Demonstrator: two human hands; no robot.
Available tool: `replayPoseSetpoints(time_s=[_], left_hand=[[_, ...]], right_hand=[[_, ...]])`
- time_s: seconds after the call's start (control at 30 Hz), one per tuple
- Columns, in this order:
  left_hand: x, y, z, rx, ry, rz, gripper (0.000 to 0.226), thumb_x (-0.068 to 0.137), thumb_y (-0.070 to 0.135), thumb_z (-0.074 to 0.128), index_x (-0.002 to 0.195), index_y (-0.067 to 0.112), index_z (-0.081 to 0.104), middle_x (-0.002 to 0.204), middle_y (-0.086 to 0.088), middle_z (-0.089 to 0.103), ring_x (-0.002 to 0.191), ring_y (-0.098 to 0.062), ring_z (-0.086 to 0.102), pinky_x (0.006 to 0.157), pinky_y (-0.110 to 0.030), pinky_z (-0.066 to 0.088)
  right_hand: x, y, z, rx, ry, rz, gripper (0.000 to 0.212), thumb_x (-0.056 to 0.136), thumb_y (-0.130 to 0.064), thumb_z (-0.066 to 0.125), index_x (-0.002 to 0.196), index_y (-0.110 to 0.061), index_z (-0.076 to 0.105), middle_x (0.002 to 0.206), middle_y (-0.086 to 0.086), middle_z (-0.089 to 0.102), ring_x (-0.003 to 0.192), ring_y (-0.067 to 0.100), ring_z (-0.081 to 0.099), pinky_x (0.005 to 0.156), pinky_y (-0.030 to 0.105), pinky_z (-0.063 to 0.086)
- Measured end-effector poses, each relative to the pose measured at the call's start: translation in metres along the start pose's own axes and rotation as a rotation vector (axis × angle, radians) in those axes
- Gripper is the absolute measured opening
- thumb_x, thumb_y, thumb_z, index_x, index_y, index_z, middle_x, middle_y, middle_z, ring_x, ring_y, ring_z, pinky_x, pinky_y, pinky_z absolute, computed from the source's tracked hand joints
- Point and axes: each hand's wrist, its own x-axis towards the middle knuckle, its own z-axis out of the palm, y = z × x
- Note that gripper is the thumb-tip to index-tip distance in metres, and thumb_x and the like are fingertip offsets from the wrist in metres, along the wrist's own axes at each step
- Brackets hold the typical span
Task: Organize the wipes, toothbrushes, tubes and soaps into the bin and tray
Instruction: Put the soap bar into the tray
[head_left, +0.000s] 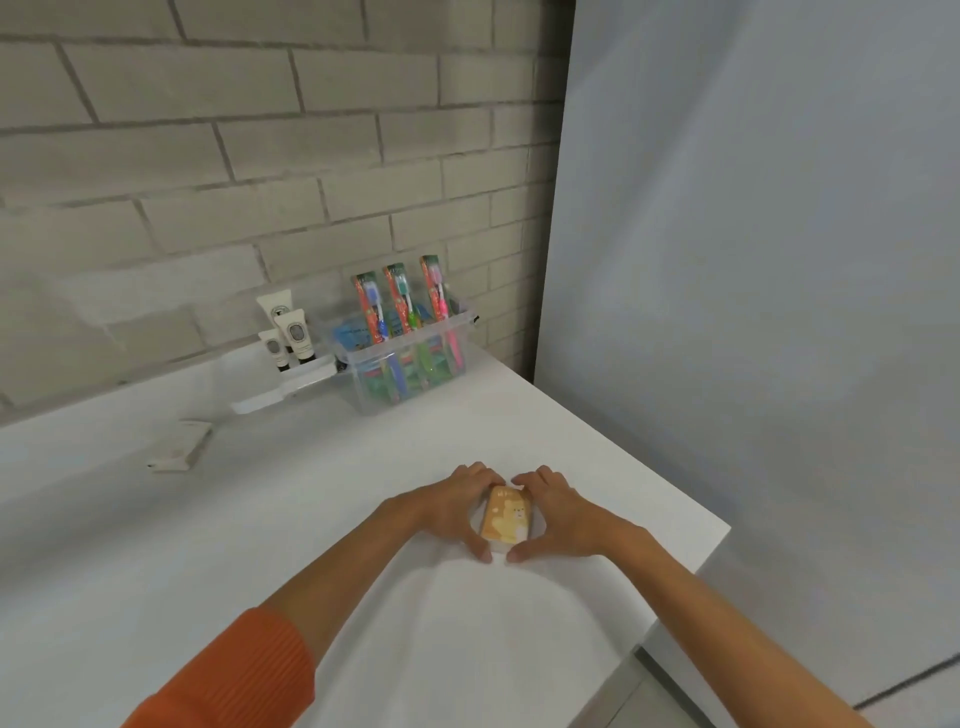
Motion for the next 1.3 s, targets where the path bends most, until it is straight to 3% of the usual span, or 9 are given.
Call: replayPoseSetpoints(time_s=[0.2,0.4,0.6,0.77,0.87,0.97,1.07,1.13,1.3], left_hand=[[-0.016,-0.015,-0.006,-0.092,0.123,-0.007,0.079,0.064,0.038,0.083,0.129,0.02,0.041,0.123,0.002,0.042,0.114,-0.014,0.043,0.099,-0.029,0.042],[-0.061,-0.043,-0.037,-0.153,0.286,-0.067,0.077,0.068,0.036,0.081,0.131,0.019,0.041,0.114,0.009,0.038,0.106,-0.007,0.043,0.087,-0.017,0.037],[-0.114,-0.085,-0.074,-0.187,0.453,-0.192,0.074,0.066,0.04,0.081,0.128,0.023,0.044,0.123,0.004,0.045,0.108,-0.011,0.049,0.091,-0.023,0.044],[-0.149,-0.114,-0.109,-0.269,0.587,-0.277,0.068,0.068,0.033,0.081,0.127,0.02,0.047,0.122,-0.001,0.047,0.11,-0.014,0.051,0.091,-0.021,0.042],[-0.168,-0.142,-0.133,-0.303,0.633,-0.33,0.063,0.07,0.032,0.08,0.124,0.022,0.049,0.122,0.0,0.047,0.109,-0.012,0.05,0.092,-0.022,0.041],[-0.175,-0.17,-0.149,-0.329,0.683,-0.391,0.063,0.07,0.035,0.08,0.124,0.025,0.049,0.121,0.002,0.049,0.111,-0.013,0.052,0.095,-0.025,0.044],[-0.169,-0.192,-0.16,-0.336,0.721,-0.43,0.063,0.072,0.035,0.077,0.126,0.023,0.047,0.118,0.004,0.047,0.109,-0.012,0.05,0.094,-0.025,0.044],[-0.159,-0.203,-0.165,-0.32,0.734,-0.439,0.063,0.074,0.035,0.076,0.127,0.022,0.047,0.117,0.005,0.045,0.112,-0.013,0.048,0.096,-0.026,0.043],[-0.136,-0.228,-0.172,-0.232,0.68,-0.481,0.07,0.074,0.046,0.072,0.132,0.025,0.04,0.117,0.004,0.043,0.123,-0.017,0.035,0.106,-0.04,0.039]], right_hand=[[0.013,-0.021,-0.009,0.001,-0.014,-0.094,0.085,0.066,-0.045,0.077,0.134,-0.022,0.032,0.125,-0.002,0.037,0.119,0.017,0.037,0.101,0.037,0.041],[0.044,-0.074,-0.029,-0.01,-0.033,-0.246,0.083,0.068,-0.038,0.079,0.136,-0.021,0.034,0.129,-0.001,0.04,0.115,0.014,0.04,0.1,0.032,0.04],[0.084,-0.14,-0.036,0.041,-0.013,-0.401,0.077,0.072,-0.036,0.077,0.137,-0.021,0.037,0.133,-0.001,0.041,0.111,0.007,0.039,0.092,0.021,0.034],[0.109,-0.177,-0.03,0.196,0.166,-0.51,0.056,0.086,-0.043,0.059,0.135,-0.022,0.041,0.134,0.0,0.043,0.126,0.015,0.041,0.103,0.026,0.033],[0.134,-0.194,-0.024,0.235,0.311,-0.503,0.043,0.091,-0.034,0.054,0.13,-0.016,0.048,0.131,0.004,0.047,0.124,0.017,0.042,0.099,0.021,0.03],[0.162,-0.2,-0.016,0.145,0.442,-0.511,0.032,0.09,-0.022,0.058,0.121,-0.013,0.056,0.127,0.007,0.053,0.121,0.023,0.047,0.103,0.029,0.036],[0.189,-0.204,-0.011,0.021,0.545,-0.555,0.024,0.086,-0.011,0.063,0.11,-0.009,0.063,0.116,0.012,0.061,0.107,0.032,0.057,0.09,0.043,0.049],[0.2,-0.208,-0.011,-0.041,0.579,-0.587,0.022,0.083,-0.005,0.064,0.105,-0.006,0.066,0.108,0.013,0.065,0.097,0.034,0.061,0.081,0.044,0.052],[0.224,-0.213,-0.012,-0.072,0.603,-0.676,0.019,0.08,-0.002,0.067,0.099,-0.004,0.069,0.1,0.014,0.067,0.087,0.034,0.061,0.075,0.042,0.053]])
